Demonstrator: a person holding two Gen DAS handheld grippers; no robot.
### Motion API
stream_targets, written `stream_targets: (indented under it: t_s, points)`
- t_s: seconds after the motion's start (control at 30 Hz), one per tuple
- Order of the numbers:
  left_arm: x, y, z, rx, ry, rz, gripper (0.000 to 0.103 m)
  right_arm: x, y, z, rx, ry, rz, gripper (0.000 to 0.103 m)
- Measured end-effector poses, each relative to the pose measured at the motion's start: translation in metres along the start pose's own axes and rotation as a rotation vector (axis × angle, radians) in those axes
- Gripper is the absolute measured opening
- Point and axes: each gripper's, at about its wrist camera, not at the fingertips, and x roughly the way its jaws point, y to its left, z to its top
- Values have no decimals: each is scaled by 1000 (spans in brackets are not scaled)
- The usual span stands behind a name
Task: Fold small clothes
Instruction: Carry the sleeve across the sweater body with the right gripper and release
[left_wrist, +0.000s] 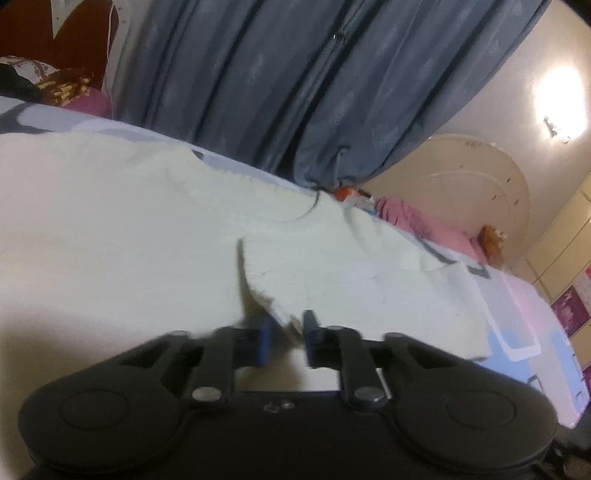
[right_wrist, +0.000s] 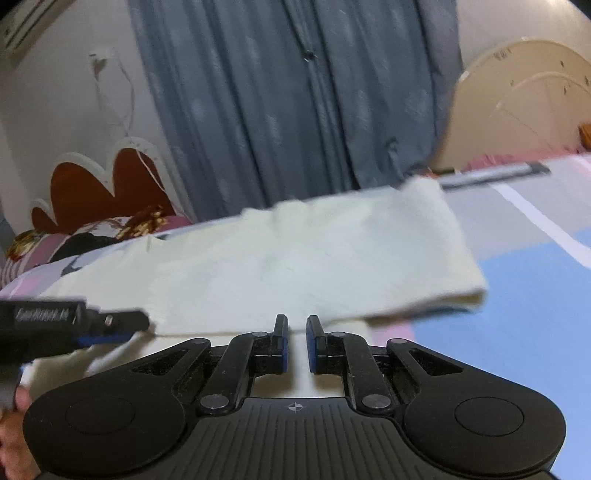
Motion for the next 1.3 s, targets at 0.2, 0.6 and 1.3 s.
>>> stream_targets:
  t_s: [0.2,0.6,1.3]
  points:
    - [-28,17,12,64,-132,77,3,-4,0,-3,14,4,12,12]
    - [-77,95,8,28,-187,242,3,8,8,5,13,9,8,12]
    - [-60,39,-3,368,-207,288,34,-4,17,32,24,-100,22,12]
